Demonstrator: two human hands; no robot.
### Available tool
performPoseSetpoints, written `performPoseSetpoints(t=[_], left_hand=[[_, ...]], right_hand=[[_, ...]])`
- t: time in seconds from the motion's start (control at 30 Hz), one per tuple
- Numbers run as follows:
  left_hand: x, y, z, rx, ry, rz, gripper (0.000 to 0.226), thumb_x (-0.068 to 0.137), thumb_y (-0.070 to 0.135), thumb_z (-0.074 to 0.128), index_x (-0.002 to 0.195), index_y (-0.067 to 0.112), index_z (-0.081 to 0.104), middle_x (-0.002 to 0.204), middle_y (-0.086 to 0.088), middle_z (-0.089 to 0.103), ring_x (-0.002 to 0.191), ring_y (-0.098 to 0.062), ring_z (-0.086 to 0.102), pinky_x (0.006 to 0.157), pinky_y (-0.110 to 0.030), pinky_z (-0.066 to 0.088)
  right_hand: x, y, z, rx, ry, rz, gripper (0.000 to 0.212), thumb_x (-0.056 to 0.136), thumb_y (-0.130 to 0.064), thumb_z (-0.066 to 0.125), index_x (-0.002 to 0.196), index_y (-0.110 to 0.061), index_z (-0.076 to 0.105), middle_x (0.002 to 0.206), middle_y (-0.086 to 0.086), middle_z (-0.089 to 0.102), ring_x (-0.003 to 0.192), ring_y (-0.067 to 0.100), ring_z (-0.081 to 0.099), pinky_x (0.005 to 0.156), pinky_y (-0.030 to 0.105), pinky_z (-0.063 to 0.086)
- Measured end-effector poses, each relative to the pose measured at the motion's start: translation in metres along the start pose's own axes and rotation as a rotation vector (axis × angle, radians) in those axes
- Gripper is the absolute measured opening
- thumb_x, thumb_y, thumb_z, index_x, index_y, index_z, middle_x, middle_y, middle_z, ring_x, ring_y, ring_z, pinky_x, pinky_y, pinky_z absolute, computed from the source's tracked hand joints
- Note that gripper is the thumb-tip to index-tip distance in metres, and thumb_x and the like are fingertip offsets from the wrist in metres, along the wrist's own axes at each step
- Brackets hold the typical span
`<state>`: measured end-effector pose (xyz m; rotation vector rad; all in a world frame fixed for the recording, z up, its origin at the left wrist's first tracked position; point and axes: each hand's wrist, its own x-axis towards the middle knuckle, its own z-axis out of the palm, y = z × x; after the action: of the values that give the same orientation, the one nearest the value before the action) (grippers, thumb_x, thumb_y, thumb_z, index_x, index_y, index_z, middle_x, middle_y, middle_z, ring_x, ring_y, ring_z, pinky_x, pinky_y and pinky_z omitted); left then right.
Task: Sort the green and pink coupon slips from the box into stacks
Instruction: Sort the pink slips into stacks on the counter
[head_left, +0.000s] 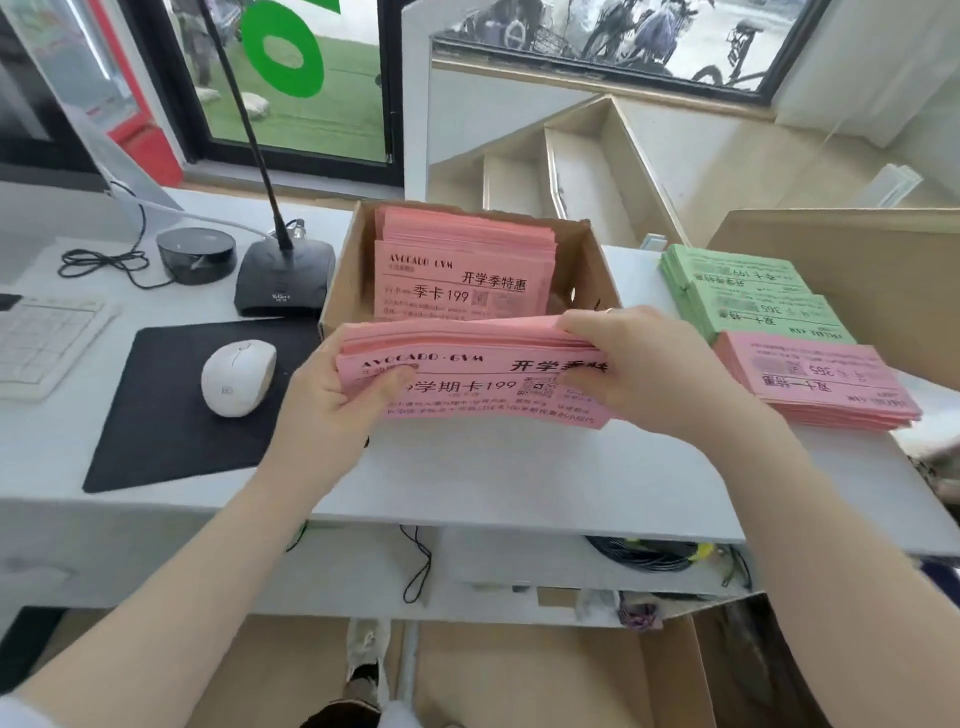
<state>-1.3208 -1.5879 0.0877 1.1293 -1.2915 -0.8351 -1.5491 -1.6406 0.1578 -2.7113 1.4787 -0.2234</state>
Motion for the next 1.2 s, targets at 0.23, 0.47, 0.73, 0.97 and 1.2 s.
performPoseSetpoints(t=[0.23, 0.47, 0.73, 0.97, 1.2], left_hand=[[-0.034, 0.008, -0.004, 0.032, 0.103, 0.039, 0.038, 0.076, 0.002, 0.071, 0.087, 0.037, 0.061, 0.08, 0.025, 0.07, 0.079, 0.003, 0.066, 0.067, -0.017, 0.054], [-0.026, -0.033, 0.01, 0.076, -0.026, -0.119, 0.027, 0.078, 0.016, 0.069, 0.087, 0.04, 0.06, 0.086, 0.018, 0.068, 0.087, -0.006, 0.064, 0.086, -0.038, 0.052], [-0.003, -0.061, 0.012, 0.009, -0.083, -0.196, 0.024, 0.084, -0.001, 0.059, 0.094, 0.021, 0.058, 0.084, 0.011, 0.07, 0.083, -0.009, 0.065, 0.074, -0.028, 0.054], [0.002, -0.072, 0.015, -0.08, -0.098, -0.251, 0.025, 0.085, -0.005, 0.056, 0.093, 0.018, 0.057, 0.083, 0.009, 0.072, 0.082, -0.007, 0.067, 0.068, -0.02, 0.053], [0.002, -0.077, 0.014, -0.122, -0.136, -0.264, 0.024, 0.083, -0.003, 0.058, 0.092, 0.019, 0.055, 0.082, 0.009, 0.071, 0.079, -0.006, 0.066, 0.065, -0.019, 0.052]], right_hand=[[-0.027, 0.0, -0.001, 0.276, -0.129, -0.119, 0.015, 0.078, -0.018, 0.069, 0.082, -0.018, 0.054, 0.07, -0.006, 0.058, 0.066, 0.02, 0.051, 0.06, 0.035, 0.045], [-0.015, 0.015, 0.052, 0.064, -0.138, 0.042, 0.014, 0.086, -0.025, 0.058, 0.097, -0.02, 0.052, 0.092, -0.002, 0.059, 0.091, 0.024, 0.052, 0.064, 0.032, 0.04], [-0.02, 0.057, 0.078, 0.354, -0.029, 0.281, 0.017, 0.073, -0.028, 0.074, 0.085, -0.024, 0.062, 0.069, -0.01, 0.058, 0.065, 0.012, 0.049, 0.056, 0.022, 0.034], [-0.046, 0.089, 0.129, 1.406, 0.092, 0.458, 0.05, 0.07, -0.002, 0.069, 0.116, -0.015, 0.055, 0.107, 0.005, 0.068, 0.099, 0.017, 0.063, 0.081, 0.035, 0.051], [-0.044, 0.081, 0.144, 1.547, 0.071, 0.456, 0.052, 0.071, -0.005, 0.067, 0.12, -0.01, 0.053, 0.11, 0.008, 0.069, 0.104, 0.024, 0.064, 0.087, 0.039, 0.052]])
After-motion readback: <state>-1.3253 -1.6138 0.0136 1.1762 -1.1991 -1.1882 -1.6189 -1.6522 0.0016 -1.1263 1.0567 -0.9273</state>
